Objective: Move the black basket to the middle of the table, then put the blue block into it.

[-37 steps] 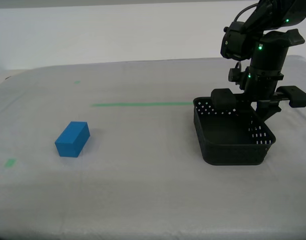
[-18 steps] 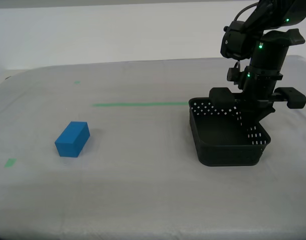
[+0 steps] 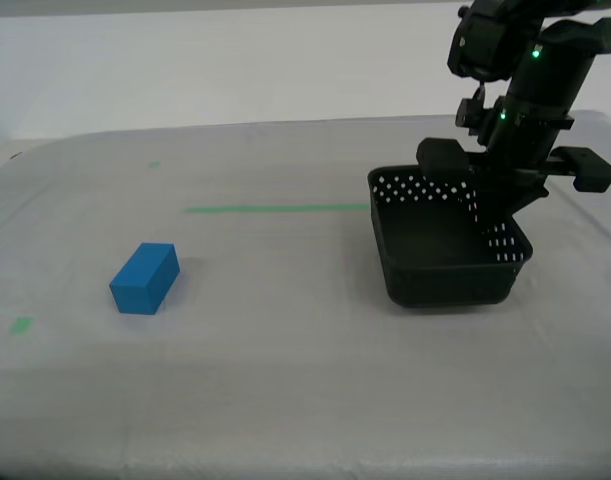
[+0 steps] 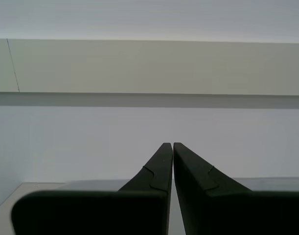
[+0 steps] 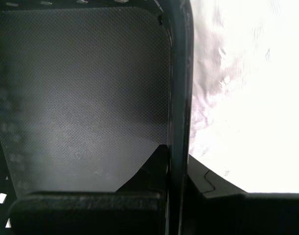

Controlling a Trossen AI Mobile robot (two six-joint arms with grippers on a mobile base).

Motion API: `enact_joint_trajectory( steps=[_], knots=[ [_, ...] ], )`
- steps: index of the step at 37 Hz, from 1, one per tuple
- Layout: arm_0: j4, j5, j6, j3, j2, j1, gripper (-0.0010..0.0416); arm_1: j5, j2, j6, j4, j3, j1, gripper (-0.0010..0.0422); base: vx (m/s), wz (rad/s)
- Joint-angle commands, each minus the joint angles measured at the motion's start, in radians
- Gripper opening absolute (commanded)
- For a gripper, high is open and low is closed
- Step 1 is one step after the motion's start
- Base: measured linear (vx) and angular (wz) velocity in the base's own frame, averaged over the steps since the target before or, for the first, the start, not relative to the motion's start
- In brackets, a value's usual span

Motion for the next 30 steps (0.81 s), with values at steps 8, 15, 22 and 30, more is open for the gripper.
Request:
enact_joint_trajectory(
  steps=[8,15,22,30],
  knots=[
    [-0.095,-0.005,0.007,0.055,-0.098,0.001,-0.0001,0.0,0.0,0.002,0.004,0.0,0.0,0.0,0.0,0.0],
    [-0.161,-0.005,0.007,0.121,-0.145,0.001,-0.0001,-0.001,0.0,0.002,0.004,0.0,0.0,0.0,0.0,0.0],
    [-0.267,-0.005,0.007,0.218,-0.155,0.002,-0.0001,0.0,0.0,0.002,0.004,0.0,0.0,0.0,0.0,0.0],
    [-0.344,-0.005,0.007,0.336,-0.153,0.002,-0.0001,-0.001,0.0,0.002,0.004,0.0,0.0,0.0,0.0,0.0]
  ],
)
